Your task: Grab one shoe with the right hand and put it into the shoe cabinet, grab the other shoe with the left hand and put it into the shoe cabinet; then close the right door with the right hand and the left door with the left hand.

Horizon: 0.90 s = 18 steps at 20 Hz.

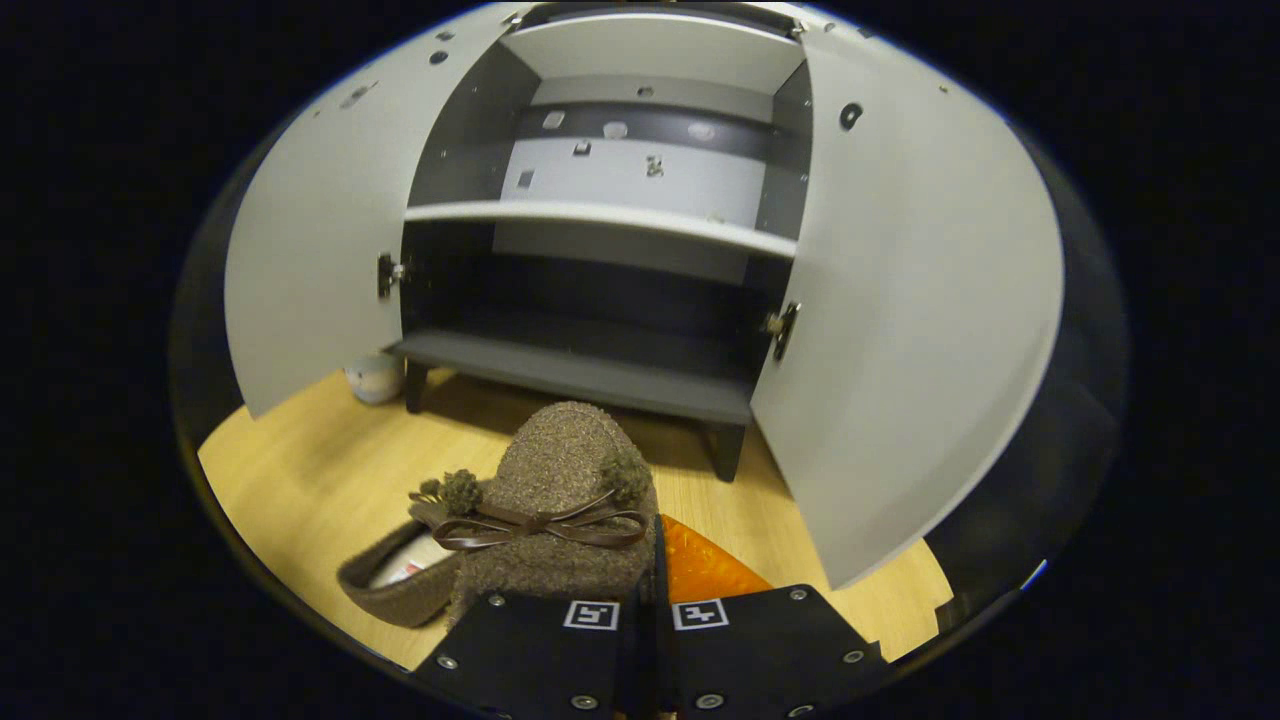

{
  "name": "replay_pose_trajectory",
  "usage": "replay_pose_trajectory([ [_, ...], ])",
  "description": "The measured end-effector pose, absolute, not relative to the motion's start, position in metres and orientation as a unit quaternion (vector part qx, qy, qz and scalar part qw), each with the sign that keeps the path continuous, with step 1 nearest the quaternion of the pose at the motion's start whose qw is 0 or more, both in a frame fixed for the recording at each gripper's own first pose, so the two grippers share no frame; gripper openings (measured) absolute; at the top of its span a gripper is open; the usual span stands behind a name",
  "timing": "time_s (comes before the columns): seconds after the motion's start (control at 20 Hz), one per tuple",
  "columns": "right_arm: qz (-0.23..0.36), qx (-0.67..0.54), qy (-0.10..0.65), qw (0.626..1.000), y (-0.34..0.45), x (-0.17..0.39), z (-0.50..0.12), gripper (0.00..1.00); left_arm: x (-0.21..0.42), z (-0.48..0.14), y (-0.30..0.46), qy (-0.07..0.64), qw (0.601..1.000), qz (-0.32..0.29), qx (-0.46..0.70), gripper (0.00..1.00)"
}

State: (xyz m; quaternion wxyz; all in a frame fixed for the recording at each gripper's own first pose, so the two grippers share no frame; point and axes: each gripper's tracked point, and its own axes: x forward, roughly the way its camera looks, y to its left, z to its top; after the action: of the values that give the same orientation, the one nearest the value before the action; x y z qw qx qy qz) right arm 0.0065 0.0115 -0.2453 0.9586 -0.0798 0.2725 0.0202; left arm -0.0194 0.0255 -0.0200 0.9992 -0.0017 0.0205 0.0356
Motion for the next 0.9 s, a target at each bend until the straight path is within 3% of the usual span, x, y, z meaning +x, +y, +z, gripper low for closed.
replay_pose_trajectory([
  [0.3, -0.019, -0.071, 0.137, 0.988, 0.017, 0.046, -0.103, 0.05, -0.014, -0.030, 0.006, 0.032, 0.999, 0.003, -0.013, 0.96],
  [0.35, -0.017, -0.076, 0.126, 0.989, 0.020, 0.060, -0.085, 0.10, -0.015, -0.029, 0.003, 0.031, 0.999, -0.001, -0.016, 0.96],
  [0.4, -0.014, -0.073, 0.119, 0.990, 0.024, 0.076, -0.071, 0.05, -0.015, -0.029, 0.002, 0.030, 0.999, -0.004, -0.017, 0.96],
  [0.5, -0.007, -0.068, 0.099, 0.993, 0.035, 0.107, -0.027, 0.05, -0.017, -0.028, 0.003, 0.029, 0.999, -0.004, -0.016, 0.99],
  [0.7, 0.006, -0.055, 0.117, 0.992, 0.044, 0.204, -0.017, 0.05, -0.021, -0.032, 0.006, 0.036, 0.999, 0.002, -0.020, 0.96],
  [0.9, 0.009, -0.037, 0.184, 0.982, 0.052, 0.305, -0.047, 0.05, -0.024, -0.034, 0.017, 0.038, 0.999, 0.015, -0.035, 0.96],
])
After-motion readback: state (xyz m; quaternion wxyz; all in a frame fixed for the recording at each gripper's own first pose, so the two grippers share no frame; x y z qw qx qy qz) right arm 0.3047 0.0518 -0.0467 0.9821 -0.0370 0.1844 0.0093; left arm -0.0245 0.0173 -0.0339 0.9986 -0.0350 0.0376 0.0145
